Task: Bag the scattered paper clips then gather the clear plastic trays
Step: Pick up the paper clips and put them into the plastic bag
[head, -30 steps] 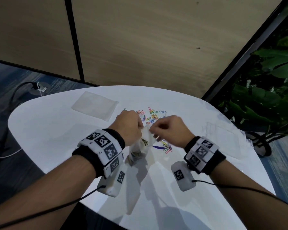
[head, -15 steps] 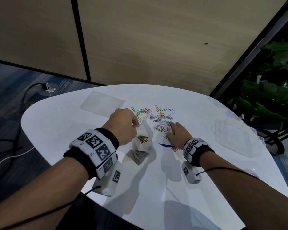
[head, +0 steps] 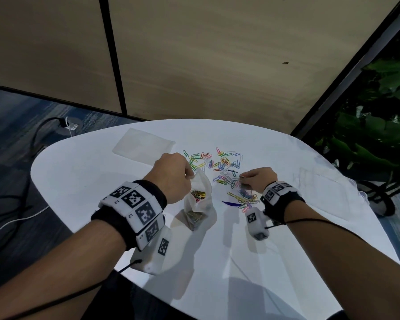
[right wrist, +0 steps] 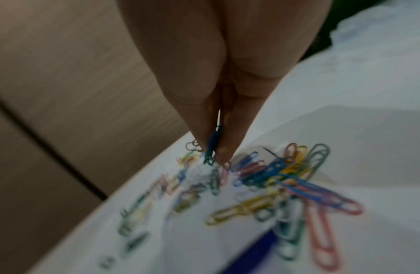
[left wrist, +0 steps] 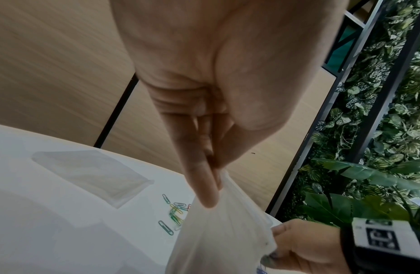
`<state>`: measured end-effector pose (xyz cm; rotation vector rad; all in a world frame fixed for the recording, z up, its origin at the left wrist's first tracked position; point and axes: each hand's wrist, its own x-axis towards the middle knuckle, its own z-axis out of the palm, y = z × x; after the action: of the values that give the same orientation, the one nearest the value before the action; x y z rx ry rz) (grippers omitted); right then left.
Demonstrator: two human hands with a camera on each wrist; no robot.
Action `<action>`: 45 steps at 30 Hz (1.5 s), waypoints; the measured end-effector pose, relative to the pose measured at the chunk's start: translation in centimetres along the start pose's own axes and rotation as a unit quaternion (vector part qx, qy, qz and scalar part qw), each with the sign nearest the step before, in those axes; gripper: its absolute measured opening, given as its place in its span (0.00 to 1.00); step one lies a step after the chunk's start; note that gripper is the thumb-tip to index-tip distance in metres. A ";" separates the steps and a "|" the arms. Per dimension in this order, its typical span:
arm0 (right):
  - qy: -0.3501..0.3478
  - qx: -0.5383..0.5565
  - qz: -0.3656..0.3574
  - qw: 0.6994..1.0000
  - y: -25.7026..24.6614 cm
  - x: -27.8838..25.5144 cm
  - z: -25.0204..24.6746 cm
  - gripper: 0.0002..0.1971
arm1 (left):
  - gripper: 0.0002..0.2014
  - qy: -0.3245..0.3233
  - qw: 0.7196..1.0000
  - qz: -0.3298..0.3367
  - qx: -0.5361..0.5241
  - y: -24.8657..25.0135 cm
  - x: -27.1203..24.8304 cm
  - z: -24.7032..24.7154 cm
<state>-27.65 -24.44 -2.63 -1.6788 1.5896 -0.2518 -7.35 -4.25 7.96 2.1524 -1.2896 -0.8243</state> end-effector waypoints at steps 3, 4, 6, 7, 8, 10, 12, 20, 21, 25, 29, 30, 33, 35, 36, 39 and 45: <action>-0.074 0.298 0.058 0.950 -1.7 -1.5 -0.8 0.06 | 0.13 -0.004 1.000 -0.006 0.002 0.5 -0.1 0.1; -0.111 0.371 0.062 0.920 -2.6 -2.6 -0.8 0.10 | 0.13 -0.007 1.000 -0.007 0.006 0.6 -0.1 0.1; -0.196 0.448 0.056 0.871 -4.7 -4.9 -0.6 0.11 | 0.13 -0.012 1.000 -0.008 0.016 0.9 -0.2 0.3; -0.230 0.465 0.050 0.854 -5.6 -6.0 -0.5 0.09 | 0.13 -0.014 1.000 -0.008 0.019 1.0 -0.2 0.4; -0.255 0.470 0.041 0.844 -6.5 -6.9 -0.3 0.08 | 0.13 -0.015 1.000 -0.008 0.021 1.2 -0.3 0.4; -0.294 0.442 0.014 0.848 -7.8 -8.6 0.2 0.07 | 0.13 -0.011 1.000 -0.005 0.027 1.3 -0.4 0.4; -0.310 0.377 -0.023 0.873 -8.6 -9.8 1.0 0.08 | 0.13 -0.003 0.999 -0.002 0.034 1.3 -0.5 0.3; -0.127 -0.095 -0.325 0.932 -9.2 -12.1 2.7 0.06 | 0.11 0.010 0.999 -0.001 0.031 1.2 -0.8 -0.1; -0.143 -0.136 -0.349 0.916 -9.3 -12.4 2.6 0.08 | 0.11 0.008 0.999 0.003 0.032 1.3 -0.8 -0.1; -0.189 -0.073 -0.314 0.928 -9.4 -12.5 1.6 0.19 | 0.11 0.007 0.999 0.005 0.035 1.3 -0.7 -0.2; -0.108 0.018 -0.191 0.976 -7.1 -9.1 -1.5 0.11 | 0.12 0.001 1.000 -0.002 0.027 0.9 -0.8 -0.3; -0.093 -0.043 -0.155 0.983 -5.8 -8.0 -2.2 0.13 | 0.13 0.001 1.000 -0.003 0.025 0.8 -0.8 -0.4; -0.120 -0.203 -0.011 0.972 -1.1 -6.2 -2.8 0.41 | 0.13 0.001 1.000 -0.005 0.028 0.5 -0.9 -0.6; -0.139 -0.253 0.019 0.957 1.2 -5.9 -1.8 0.49 | 0.14 0.000 1.000 -0.007 0.030 0.3 -1.0 -0.7; -0.130 -0.289 0.007 0.948 1.9 -5.6 -1.1 0.49 | 0.14 0.000 1.000 -0.009 0.029 0.2 -1.0 -0.7; -0.069 -0.329 -0.053 0.940 2.2 -4.3 0.7 0.43 | 0.13 0.005 1.000 -0.014 0.027 0.0 -0.9 -0.8; -0.013 -0.319 -0.149 0.936 0.9 -2.5 3.6 0.27 | 0.13 0.007 0.999 -0.010 0.029 0.1 -0.7 -0.5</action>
<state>-26.53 -20.64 -4.64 -2.4130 1.4763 0.1630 -7.35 -3.58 8.57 2.2165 -1.3005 -0.7870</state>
